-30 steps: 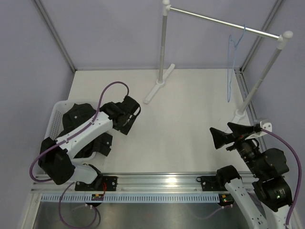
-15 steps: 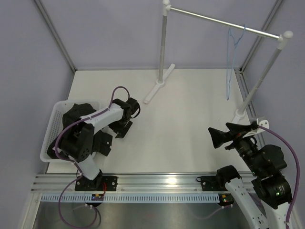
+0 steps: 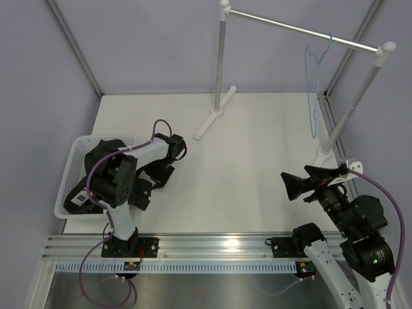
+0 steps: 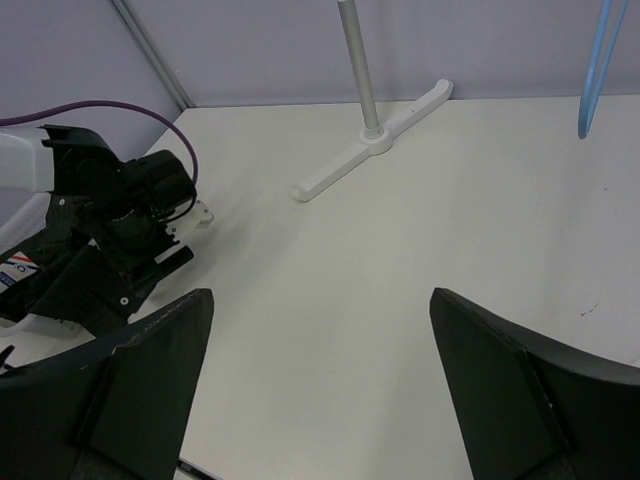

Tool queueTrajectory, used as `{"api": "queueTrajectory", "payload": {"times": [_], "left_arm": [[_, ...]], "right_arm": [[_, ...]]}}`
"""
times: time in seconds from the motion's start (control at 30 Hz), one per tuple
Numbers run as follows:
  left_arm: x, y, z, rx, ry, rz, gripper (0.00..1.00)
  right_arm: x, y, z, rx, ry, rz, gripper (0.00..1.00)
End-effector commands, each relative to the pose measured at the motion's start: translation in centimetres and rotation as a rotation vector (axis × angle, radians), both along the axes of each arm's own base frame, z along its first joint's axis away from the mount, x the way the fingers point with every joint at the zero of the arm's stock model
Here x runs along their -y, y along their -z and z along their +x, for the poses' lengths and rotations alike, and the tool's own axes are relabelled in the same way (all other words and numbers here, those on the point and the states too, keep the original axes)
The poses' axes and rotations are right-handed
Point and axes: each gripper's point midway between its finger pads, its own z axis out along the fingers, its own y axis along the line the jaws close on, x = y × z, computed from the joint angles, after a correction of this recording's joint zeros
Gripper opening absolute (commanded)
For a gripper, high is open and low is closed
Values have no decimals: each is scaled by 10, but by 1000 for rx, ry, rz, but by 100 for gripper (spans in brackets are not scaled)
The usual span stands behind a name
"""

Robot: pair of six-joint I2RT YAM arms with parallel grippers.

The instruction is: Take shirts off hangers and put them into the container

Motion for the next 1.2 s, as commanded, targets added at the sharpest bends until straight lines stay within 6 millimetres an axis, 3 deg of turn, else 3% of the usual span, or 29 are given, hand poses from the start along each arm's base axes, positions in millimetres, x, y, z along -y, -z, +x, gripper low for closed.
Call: {"api": "queueTrajectory", "payload": {"times": [0.0, 0.17, 0.3, 0.4, 0.43, 0.6, 0.73, 0.97, 1.03, 1.17], "left_arm": [[-3, -2, 4, -9, -4, 15, 75], [-3, 3, 0, -35, -8, 11, 65], [-3, 2, -2, -37, -11, 11, 50], [-4, -2, 0, -24, -12, 11, 30], [-4, -3, 0, -22, -12, 10, 29], [-2, -11, 2, -2, -13, -2, 0], [3, -27, 6, 46, -22, -41, 0], [13, -91, 24, 245, -20, -153, 0], [10, -116, 28, 321, -20, -162, 0], [-11, -146, 33, 436, -62, -113, 0]], "right_arm": [[-4, -8, -3, 32, -27, 5, 100], [-3, -8, -3, 34, -24, 6, 100], [-4, -7, -2, 33, -26, 4, 99], [-3, -7, -2, 33, -24, 4, 99], [-3, -7, -2, 33, -24, 4, 100], [-4, -6, -1, 29, -23, 6, 100], [-4, -6, -1, 27, -23, 5, 99], [-4, -7, 1, 24, -21, 6, 99], [-4, -6, 2, 21, -18, 5, 99], [-4, -7, 1, 24, -23, 6, 99]]}}
